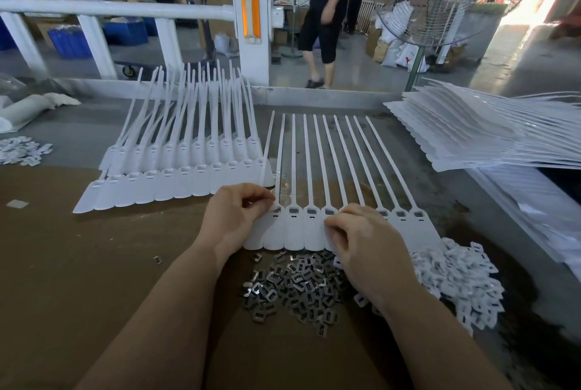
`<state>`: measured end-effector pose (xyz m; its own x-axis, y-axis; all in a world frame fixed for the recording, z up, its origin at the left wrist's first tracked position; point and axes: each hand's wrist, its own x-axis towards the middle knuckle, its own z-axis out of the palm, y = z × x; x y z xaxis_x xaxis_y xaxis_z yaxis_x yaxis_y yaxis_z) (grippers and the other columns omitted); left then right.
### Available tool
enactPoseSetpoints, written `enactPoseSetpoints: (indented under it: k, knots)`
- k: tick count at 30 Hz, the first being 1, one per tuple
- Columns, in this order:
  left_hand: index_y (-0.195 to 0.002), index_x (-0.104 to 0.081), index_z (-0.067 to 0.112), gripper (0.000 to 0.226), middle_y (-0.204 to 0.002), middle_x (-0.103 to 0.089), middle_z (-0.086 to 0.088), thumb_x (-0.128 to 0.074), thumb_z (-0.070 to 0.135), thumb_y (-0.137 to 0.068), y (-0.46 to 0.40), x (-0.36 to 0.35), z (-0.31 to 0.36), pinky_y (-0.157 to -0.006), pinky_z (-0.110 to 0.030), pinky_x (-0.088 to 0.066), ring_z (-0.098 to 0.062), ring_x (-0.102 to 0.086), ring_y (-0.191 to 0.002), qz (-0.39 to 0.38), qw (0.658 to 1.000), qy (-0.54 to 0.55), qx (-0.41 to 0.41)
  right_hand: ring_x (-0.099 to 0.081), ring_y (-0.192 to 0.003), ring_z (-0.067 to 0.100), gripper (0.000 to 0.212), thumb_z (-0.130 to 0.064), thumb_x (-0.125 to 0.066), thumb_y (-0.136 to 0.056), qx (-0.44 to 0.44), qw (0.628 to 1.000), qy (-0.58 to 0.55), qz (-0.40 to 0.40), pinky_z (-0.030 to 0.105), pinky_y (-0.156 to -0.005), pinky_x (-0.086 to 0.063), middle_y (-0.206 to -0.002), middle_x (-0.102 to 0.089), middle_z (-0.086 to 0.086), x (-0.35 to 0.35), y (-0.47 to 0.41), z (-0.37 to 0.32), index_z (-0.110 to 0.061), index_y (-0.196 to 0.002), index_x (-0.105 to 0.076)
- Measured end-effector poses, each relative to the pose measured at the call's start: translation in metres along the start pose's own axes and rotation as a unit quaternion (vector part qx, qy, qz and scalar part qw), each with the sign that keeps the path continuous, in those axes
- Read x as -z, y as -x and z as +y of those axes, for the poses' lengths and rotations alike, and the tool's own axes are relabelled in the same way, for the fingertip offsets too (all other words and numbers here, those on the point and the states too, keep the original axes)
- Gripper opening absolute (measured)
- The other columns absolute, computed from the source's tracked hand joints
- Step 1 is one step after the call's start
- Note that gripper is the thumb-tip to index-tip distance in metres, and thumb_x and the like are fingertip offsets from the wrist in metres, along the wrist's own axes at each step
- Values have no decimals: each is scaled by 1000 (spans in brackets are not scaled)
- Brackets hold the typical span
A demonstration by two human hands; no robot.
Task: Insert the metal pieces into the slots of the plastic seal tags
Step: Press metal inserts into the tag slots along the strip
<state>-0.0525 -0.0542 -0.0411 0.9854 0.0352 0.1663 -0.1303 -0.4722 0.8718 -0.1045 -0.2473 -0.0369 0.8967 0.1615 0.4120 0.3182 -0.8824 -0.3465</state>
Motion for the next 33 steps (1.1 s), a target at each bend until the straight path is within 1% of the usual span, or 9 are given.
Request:
enactPoseSetpoints:
  k: [7, 12, 15, 18, 22, 24, 28, 30, 33]
  knots:
    - [-81, -68, 30, 15, -80, -66, 13, -66, 16, -87, 0, -4, 0, -70, -12, -43, -5, -59, -80, 7, 1000, -24, -1, -54, -87, 14, 17, -11, -54, -90, -1, 1000, 4, -5, 22, -76, -44, -88, -64, 0, -1, 0, 0, -11, -91, -71]
    - [-87, -69, 28, 15, -84, -65, 13, -63, 15, -89, 0, -4, 1, -69, -10, -41, -2, -57, -80, 16, 1000, -5, -8, -54, -85, 14, 16, -10, -55, -89, -2, 1000, 3, -4, 20, -75, -42, -87, -64, 0, -1, 0, 0, -10, -89, -71]
    - [-93, -67, 30, 20, -84, -59, 17, -56, 13, -93, 0, -3, 2, -63, -6, -39, 0, -52, -71, 6, 1000, -10, -22, -54, -83, 15, 15, -8, -56, -89, -2, 1000, 1, -2, 21, -73, -43, -85, -64, 1, -1, 0, 0, -9, -89, -71]
    - [-89, -66, 29, 20, -81, -58, 16, -55, 13, -94, -1, -4, 3, -59, -5, -37, 0, -50, -66, -3, 999, -27, -32, -54, -84, 15, 15, -8, -56, -89, -1, 1000, 1, -5, 22, -74, -43, -86, -64, 1, 0, 1, 0, -10, -90, -71]
    - [-85, -63, 28, 18, -81, -61, 12, -57, 13, -92, -1, -3, 3, -61, -3, -38, 0, -53, -72, -5, 999, -20, -26, -54, -86, 15, 15, -8, -56, -89, -4, 1000, 1, -4, 25, -77, -45, -87, -63, 0, -1, 0, 1, -10, -91, -71]
    - [-84, -60, 31, 21, -84, -62, 10, -57, 12, -93, 0, -3, 3, -63, -7, -39, -1, -54, -74, -12, 999, -18, -28, -54, -86, 14, 16, -9, -55, -89, -5, 1000, 2, -4, 25, -78, -45, -87, -63, -1, -1, 0, 1, -11, -90, -70]
    - [-97, -64, 28, 20, -96, -59, 5, -50, 13, -96, -1, -4, 2, -72, -17, -37, -3, -51, -80, -35, 998, -49, -32, -53, -86, 13, 16, -10, -54, -90, -4, 1000, 3, -4, 24, -78, -45, -87, -63, -1, -1, 1, 1, -11, -89, -70]
    - [-95, -65, 26, 19, -98, -59, 5, -50, 15, -96, -1, -4, 2, -71, -13, -36, -1, -51, -81, -36, 997, -60, -35, -54, -85, 14, 16, -9, -55, -89, -2, 1000, 4, 0, 23, -78, -44, -87, -64, 0, -1, 1, 0, -11, -90, -71]
    - [-90, -64, 25, 14, -85, -61, 12, -54, 15, -94, -1, -3, 2, -63, -6, -38, 2, -53, -75, -25, 998, -40, -31, -54, -87, 13, 17, -11, -53, -91, 1, 1000, 7, -4, 22, -79, -43, -89, -64, -1, -1, 0, 1, -11, -92, -71]
